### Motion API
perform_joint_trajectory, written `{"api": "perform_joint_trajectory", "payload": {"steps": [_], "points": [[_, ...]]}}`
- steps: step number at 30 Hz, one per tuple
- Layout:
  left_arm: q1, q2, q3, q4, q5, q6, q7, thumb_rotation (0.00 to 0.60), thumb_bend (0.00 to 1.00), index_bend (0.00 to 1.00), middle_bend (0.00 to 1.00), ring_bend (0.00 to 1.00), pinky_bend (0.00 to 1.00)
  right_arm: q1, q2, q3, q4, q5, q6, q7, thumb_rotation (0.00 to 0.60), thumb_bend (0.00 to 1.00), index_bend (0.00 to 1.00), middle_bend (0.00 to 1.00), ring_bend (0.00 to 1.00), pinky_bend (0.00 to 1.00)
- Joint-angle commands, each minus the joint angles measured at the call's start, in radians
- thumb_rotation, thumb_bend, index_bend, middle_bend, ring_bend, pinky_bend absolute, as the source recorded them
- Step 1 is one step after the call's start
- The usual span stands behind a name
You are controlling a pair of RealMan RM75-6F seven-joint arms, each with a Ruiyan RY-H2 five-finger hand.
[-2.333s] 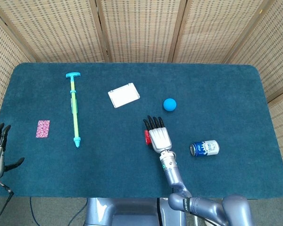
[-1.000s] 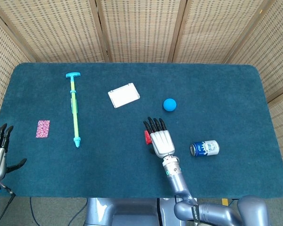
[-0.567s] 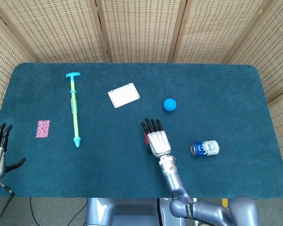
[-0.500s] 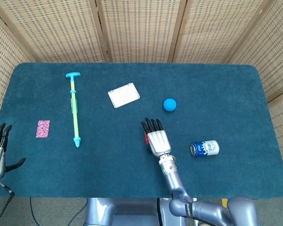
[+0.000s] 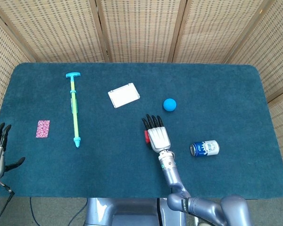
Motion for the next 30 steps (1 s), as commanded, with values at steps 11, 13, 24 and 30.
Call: {"api": "perform_joint_trajectory", "payload": {"steps": [11,13,24,30], "points": [[-0.001,0.002,0.003,-0.003,0.004,-0.003,-0.003,0.600,0.10,0.00,0.00,0.00,0.05,-0.005,-0.004,-0.004,0.017,-0.003,-0.010,0.005,0.600,0.44,0.36,0.00,0.00,0.00],[-0.001,0.003,0.005,-0.005,0.006,-0.002,-0.004,0.600,0.10,0.00,0.00,0.00,0.05,-0.010,0.001,-0.005,0.009,0.000,-0.011,0.001,0.600,0.41,0.44,0.00,0.00,0.00],[-0.001,0.004,0.007,-0.010,0.010,-0.003,-0.004,0.600,0.10,0.00,0.00,0.00,0.06,-0.023,0.018,-0.006,-0.027,0.015,-0.015,-0.027,0.600,0.38,0.58,0.07,0.00,0.00],[-0.001,0.005,0.006,-0.011,0.010,-0.001,-0.005,0.600,0.10,0.00,0.00,0.00,0.06,-0.027,0.023,-0.007,-0.037,0.019,-0.017,-0.034,0.600,0.38,0.60,0.08,0.00,0.00]]}}
